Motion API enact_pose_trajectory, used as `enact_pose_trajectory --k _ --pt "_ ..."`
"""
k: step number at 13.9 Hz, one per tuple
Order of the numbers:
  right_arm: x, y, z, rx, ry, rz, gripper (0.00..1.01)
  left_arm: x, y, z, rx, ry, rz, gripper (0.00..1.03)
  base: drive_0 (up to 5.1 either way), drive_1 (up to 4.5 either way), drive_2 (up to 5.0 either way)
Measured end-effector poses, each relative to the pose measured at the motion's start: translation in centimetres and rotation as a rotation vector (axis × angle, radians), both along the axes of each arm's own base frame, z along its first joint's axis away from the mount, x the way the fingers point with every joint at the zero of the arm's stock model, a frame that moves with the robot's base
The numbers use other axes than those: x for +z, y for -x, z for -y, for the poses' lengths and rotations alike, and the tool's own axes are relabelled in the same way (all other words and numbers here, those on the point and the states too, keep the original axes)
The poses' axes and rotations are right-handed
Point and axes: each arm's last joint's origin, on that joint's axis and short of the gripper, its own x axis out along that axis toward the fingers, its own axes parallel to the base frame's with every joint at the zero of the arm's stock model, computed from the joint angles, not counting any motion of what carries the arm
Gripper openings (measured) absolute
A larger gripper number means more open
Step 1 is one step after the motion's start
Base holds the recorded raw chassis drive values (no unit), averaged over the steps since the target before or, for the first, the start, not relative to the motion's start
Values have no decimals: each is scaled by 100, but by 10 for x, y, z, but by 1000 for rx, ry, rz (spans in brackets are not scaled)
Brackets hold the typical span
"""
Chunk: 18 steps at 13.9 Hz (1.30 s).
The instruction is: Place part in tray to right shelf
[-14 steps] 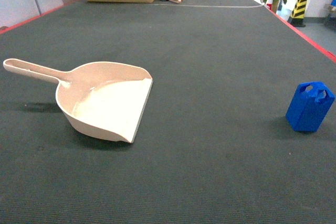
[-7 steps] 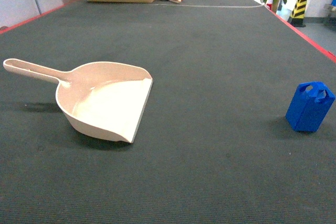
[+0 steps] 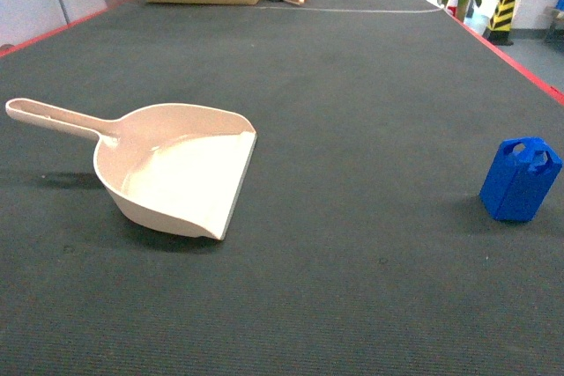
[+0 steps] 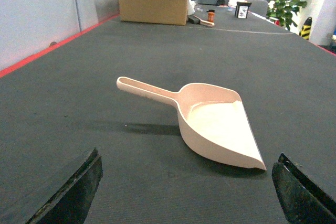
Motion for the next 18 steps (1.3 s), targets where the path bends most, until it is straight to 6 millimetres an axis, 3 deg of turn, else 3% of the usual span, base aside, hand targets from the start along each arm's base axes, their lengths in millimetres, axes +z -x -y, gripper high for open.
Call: enact_pose_trajectory --k 4,5,8,10,12,14,18 --pt "0 0 0 0 0 0 98 0 0 0 0 0 0 98 0 0 0" --pt "0 0 0 0 0 -1 98 -3 0 0 -8 -10 -101 98 0 0 0" --pt "0 0 0 0 0 0 98 5 -25 -5 -88 162 -182 98 0 0 0" --pt "0 0 0 0 0 0 98 11 -62 -10 -111 345 -188 98 0 0 0" --pt "0 0 0 0 0 0 98 12 -112 -14 -107 474 -196 98 0 0 0" --pt "0 0 0 0 0 0 98 3 -162 -21 -98 576 -243 98 0 0 0" --pt "0 0 0 0 0 0 98 -25 -239 -39 -75 720 -322 98 0 0 0"
